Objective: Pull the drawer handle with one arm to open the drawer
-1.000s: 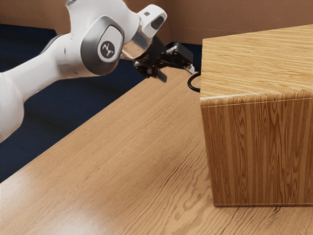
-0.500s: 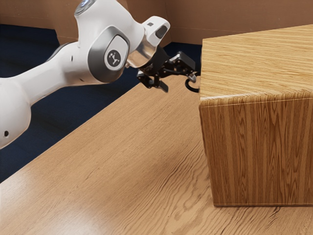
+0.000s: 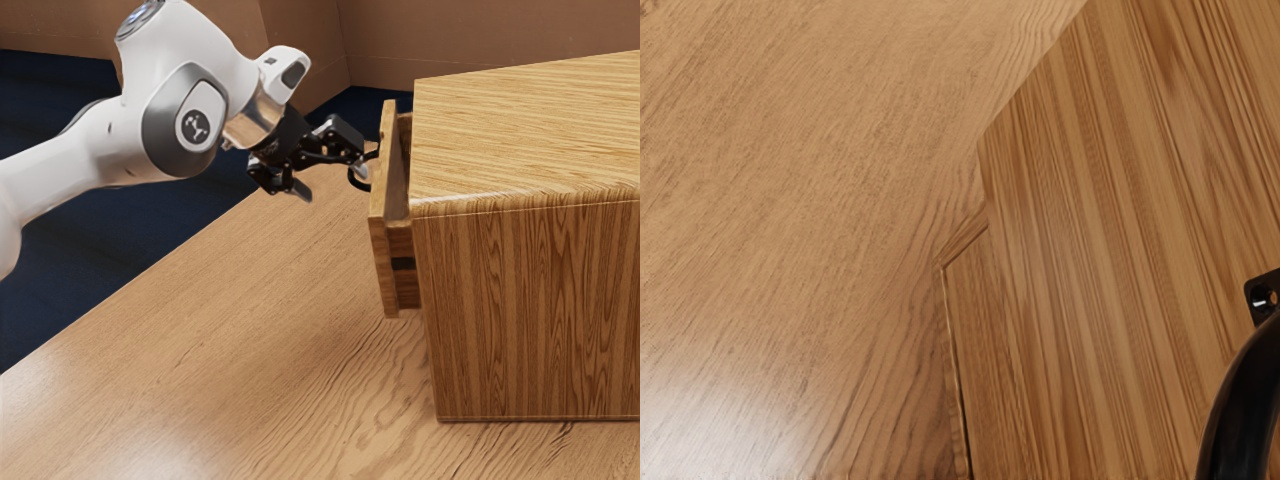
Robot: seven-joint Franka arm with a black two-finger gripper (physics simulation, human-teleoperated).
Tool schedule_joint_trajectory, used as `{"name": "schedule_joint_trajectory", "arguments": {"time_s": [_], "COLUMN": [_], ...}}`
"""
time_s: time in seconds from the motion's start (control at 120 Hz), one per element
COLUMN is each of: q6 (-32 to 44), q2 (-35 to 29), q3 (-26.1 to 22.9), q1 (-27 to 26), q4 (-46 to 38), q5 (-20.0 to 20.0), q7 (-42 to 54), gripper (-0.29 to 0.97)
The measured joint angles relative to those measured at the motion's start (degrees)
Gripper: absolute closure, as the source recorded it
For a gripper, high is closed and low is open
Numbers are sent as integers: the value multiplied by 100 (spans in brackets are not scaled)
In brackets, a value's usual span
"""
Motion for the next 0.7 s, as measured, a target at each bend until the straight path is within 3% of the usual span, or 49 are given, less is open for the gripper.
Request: {"name": "schedule_joint_trajectory", "arguments": {"time_s": [0.7], "q6": [-143], "q2": [-1116], "q3": [746], "q1": [40], "q4": [-1275], "q5": [105], "q7": [-110], "gripper": [0]}}
